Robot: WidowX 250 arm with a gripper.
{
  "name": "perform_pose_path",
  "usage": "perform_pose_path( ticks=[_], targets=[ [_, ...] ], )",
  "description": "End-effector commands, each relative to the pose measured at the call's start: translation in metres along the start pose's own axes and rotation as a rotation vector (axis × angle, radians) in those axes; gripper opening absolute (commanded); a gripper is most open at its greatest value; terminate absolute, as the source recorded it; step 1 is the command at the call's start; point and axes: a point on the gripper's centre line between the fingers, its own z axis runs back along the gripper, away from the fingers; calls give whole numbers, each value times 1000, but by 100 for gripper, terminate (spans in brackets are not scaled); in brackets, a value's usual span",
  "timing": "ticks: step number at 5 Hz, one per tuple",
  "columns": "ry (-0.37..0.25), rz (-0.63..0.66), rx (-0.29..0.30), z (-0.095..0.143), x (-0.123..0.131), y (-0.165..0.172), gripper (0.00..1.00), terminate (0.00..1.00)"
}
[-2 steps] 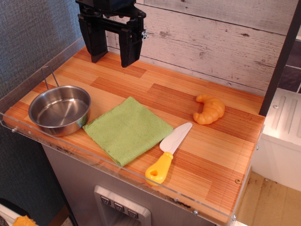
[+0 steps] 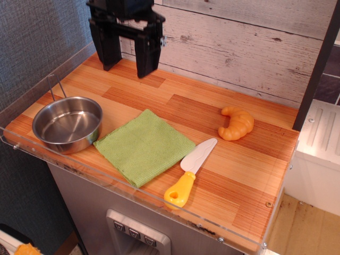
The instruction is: Move the green cloth straight up to the top of the table.
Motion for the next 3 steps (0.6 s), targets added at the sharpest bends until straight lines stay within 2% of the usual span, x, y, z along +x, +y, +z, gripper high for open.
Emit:
perform_pose_path(
  ticks=[1,2,3],
  targets=[
    [-70,-7,18,-25,-23,0,100,0],
    [-125,4,52,-43,-25,1,100,0],
    [-113,34,97,-65,-22,3,100,0]
  ],
)
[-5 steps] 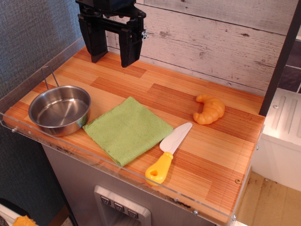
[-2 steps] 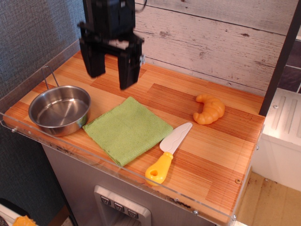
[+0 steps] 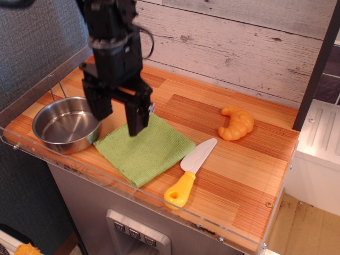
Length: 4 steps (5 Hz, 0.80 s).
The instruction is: Move the green cloth straight up to the top of the table.
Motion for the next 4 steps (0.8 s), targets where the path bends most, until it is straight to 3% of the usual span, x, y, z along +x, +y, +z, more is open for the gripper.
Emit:
perform_pose_path(
  ticks=[1,4],
  targets=[
    [-32,22,74,-26,14,4,100,0],
    [-32,12,86,-61,25,-14,100,0]
  ],
)
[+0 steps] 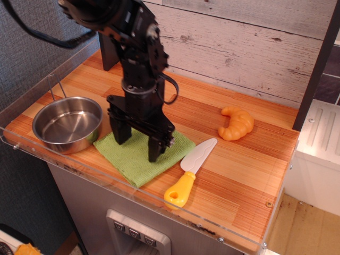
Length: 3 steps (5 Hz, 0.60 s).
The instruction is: Move the green cloth straight up to the top of the table.
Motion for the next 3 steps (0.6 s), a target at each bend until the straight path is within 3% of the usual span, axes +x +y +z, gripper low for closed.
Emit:
perform_pose_path(
  ticks=[1,3],
  targets=[
    [-17,18,0,-11,-1,-3,100,0],
    [11,34,-26,-18,3,4,100,0]
  ],
)
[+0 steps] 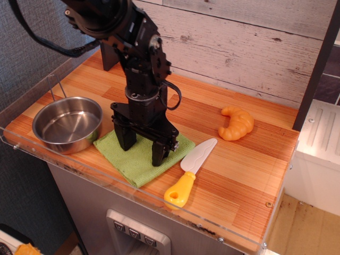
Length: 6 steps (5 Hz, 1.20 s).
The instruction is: Move the green cloth straight up to the top of the table.
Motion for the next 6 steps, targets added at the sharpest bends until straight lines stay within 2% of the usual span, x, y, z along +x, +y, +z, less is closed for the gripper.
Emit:
perform_pose_path(
  ticks=[1,4,6],
  targets=[
    [7,23,4,-4,20,8,100,0],
    [-43,226,-28,-7,98,7,100,0],
    [-51,262,-36,-2,128,5,100,0]
  ],
)
